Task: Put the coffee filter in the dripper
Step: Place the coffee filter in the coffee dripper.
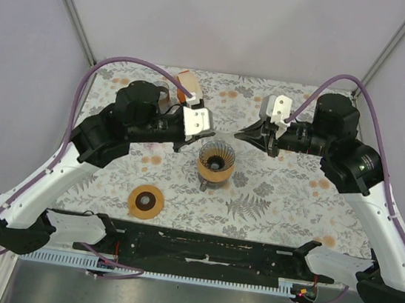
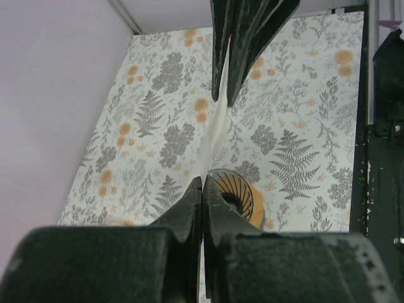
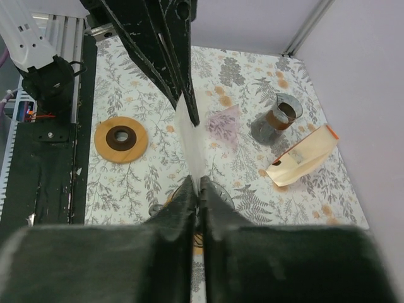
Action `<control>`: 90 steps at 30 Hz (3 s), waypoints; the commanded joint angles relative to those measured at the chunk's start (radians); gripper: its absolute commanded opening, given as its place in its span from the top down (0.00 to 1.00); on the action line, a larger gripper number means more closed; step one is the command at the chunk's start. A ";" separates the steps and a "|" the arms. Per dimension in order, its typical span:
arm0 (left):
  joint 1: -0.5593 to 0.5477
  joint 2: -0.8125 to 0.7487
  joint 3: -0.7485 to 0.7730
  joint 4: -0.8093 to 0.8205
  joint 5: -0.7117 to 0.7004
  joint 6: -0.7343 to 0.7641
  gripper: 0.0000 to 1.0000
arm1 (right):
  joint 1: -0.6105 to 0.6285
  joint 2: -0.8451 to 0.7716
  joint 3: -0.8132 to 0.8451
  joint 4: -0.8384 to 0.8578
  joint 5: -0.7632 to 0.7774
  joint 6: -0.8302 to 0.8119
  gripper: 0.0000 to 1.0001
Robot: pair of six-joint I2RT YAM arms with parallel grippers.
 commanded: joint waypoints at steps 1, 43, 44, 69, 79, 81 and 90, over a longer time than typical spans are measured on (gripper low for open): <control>0.060 -0.077 -0.082 -0.023 -0.134 -0.097 0.98 | -0.024 -0.040 0.025 0.072 0.045 0.044 0.80; 0.700 -1.085 -1.065 0.469 0.028 0.179 0.98 | 0.386 0.284 -0.190 0.647 0.504 1.109 0.12; 0.700 -1.123 -1.093 0.505 0.060 0.191 0.98 | 0.395 0.298 -0.181 0.656 0.509 1.120 0.12; 0.700 -1.182 -1.225 0.718 0.154 0.457 0.98 | 0.418 0.538 -0.010 0.785 0.434 1.198 0.45; 0.700 -1.171 -1.199 0.605 0.296 0.552 0.92 | 0.371 0.482 -0.076 0.796 0.400 1.192 1.00; 0.701 -1.151 -1.150 0.475 0.371 0.584 0.57 | 0.343 0.454 -0.098 0.793 0.350 1.152 1.00; 0.700 -0.904 -0.813 0.096 0.540 0.335 0.22 | 0.300 0.319 -0.050 0.282 0.118 0.548 1.00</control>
